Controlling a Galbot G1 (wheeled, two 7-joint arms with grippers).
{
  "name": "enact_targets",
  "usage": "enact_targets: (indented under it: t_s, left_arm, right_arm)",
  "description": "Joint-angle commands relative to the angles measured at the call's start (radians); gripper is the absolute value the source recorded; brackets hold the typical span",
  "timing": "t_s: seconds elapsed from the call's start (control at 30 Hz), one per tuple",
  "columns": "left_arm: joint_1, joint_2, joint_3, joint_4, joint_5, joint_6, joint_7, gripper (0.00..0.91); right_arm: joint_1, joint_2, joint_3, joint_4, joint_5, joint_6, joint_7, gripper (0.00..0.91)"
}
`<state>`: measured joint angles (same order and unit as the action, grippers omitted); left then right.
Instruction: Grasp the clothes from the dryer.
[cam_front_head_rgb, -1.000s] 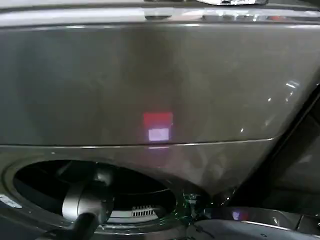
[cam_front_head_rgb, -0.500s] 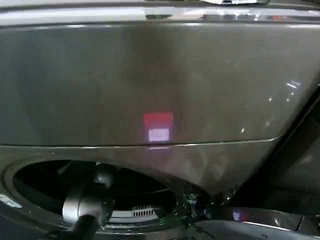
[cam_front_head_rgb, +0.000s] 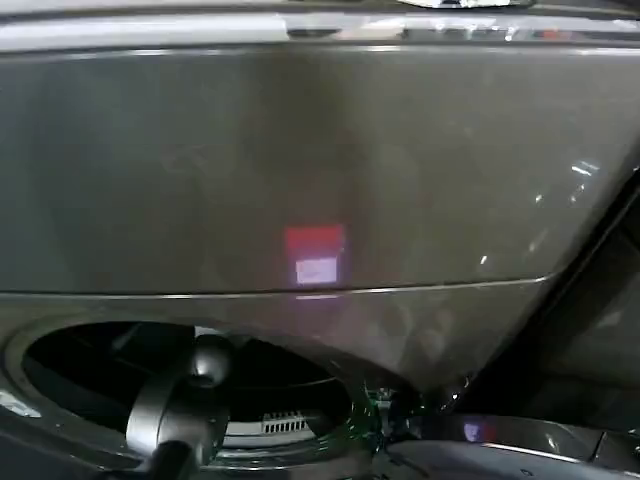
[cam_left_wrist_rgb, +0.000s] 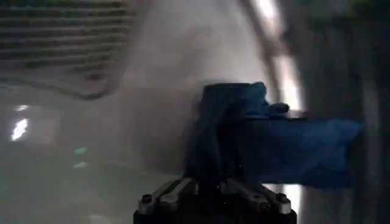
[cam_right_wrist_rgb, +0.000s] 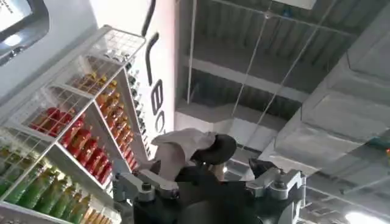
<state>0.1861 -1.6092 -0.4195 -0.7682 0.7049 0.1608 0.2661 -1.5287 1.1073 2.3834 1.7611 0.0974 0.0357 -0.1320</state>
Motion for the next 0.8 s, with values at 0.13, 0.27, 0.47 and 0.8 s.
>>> enact_targets:
  t_s: [0.13, 0.27, 0.47, 0.8]
  left_arm:
    - [0.058, -0.049, -0.015, -0.146, -0.673, 0.087, -0.407, 0.0]
    - [0.077, -0.049, -0.026, -0.175, -0.716, 0.088, -0.446, 0.0]
    - [0.115, -0.049, -0.028, -0.2, -0.758, 0.08, -0.465, 0.0]
    - [0.12, -0.049, -0.031, -0.202, -0.763, 0.072, -0.473, 0.0]
  right_arm:
    - [0.003, 0.002, -0.003, -0.004, -0.02, 0.023, -0.012, 0.907]
    - [-0.002, 0.003, 0.0, -0.011, -0.023, 0.031, -0.022, 0.907]
    - [-0.003, 0.005, -0.002, -0.016, -0.029, 0.04, -0.032, 0.907]
    - [-0.01, 0.013, -0.004, -0.015, -0.065, 0.048, -0.039, 0.907]
